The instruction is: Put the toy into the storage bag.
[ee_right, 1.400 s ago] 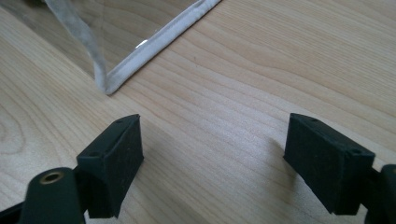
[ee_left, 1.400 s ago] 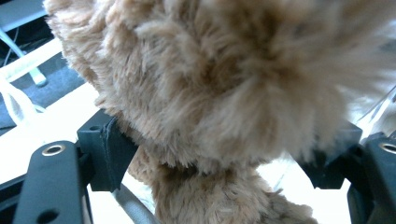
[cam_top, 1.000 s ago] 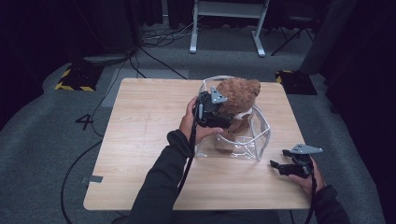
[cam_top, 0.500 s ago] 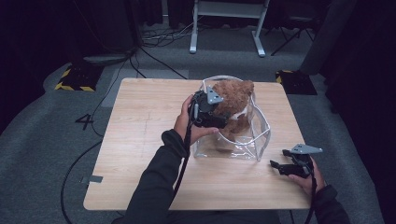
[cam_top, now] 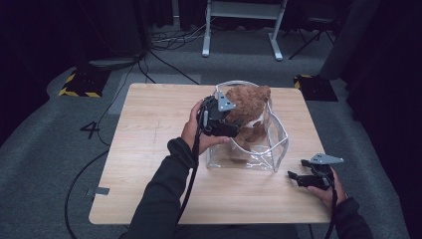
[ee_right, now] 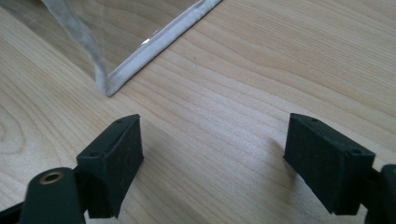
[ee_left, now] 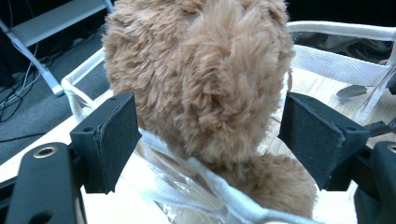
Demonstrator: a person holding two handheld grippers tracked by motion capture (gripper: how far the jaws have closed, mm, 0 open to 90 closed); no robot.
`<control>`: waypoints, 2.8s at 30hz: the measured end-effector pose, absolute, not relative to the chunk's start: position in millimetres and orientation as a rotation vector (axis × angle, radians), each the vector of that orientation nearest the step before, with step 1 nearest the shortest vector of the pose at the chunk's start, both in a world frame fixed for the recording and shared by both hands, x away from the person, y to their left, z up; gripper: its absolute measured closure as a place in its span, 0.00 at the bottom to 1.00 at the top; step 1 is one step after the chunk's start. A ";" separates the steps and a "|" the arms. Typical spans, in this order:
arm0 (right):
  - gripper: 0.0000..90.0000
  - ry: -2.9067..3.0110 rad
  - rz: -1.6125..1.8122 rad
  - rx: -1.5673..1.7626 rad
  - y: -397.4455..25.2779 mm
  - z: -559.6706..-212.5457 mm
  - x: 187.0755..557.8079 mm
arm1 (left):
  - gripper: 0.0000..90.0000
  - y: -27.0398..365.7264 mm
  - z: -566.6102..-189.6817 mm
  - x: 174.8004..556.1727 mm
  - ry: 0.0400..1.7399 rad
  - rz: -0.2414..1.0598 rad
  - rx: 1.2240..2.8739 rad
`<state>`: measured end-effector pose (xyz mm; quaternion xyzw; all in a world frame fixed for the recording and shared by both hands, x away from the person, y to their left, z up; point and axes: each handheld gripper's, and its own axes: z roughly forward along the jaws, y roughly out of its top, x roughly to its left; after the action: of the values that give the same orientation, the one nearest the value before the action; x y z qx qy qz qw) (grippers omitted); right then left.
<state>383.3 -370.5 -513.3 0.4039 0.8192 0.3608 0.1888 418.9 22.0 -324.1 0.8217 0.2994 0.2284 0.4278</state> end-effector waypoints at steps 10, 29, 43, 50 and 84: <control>0.21 2.304 1.015 1.136 -370.6 -513.3 383.3 | 0.22 30.9 -320.9 413.2 0.749 0.594 2.057; 0.21 2.304 1.015 1.136 -370.6 -513.3 383.3 | 0.22 61.4 -321.2 399.1 0.783 0.634 2.064; 0.21 2.304 1.014 1.135 -370.6 -513.4 383.3 | 0.22 78.6 -330.6 389.8 0.805 0.673 2.074; 0.21 2.303 1.015 1.136 -370.6 -513.4 383.3 | 0.21 89.6 -340.0 387.4 0.821 0.658 2.073; 0.21 2.303 1.015 1.136 -370.5 -513.4 383.3 | 0.18 132.4 -380.2 373.6 0.849 0.703 2.179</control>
<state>383.3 -370.5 -513.4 0.4040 0.8191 0.3608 0.1890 373.6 132.4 -380.2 0.8382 0.3267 0.2705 0.3429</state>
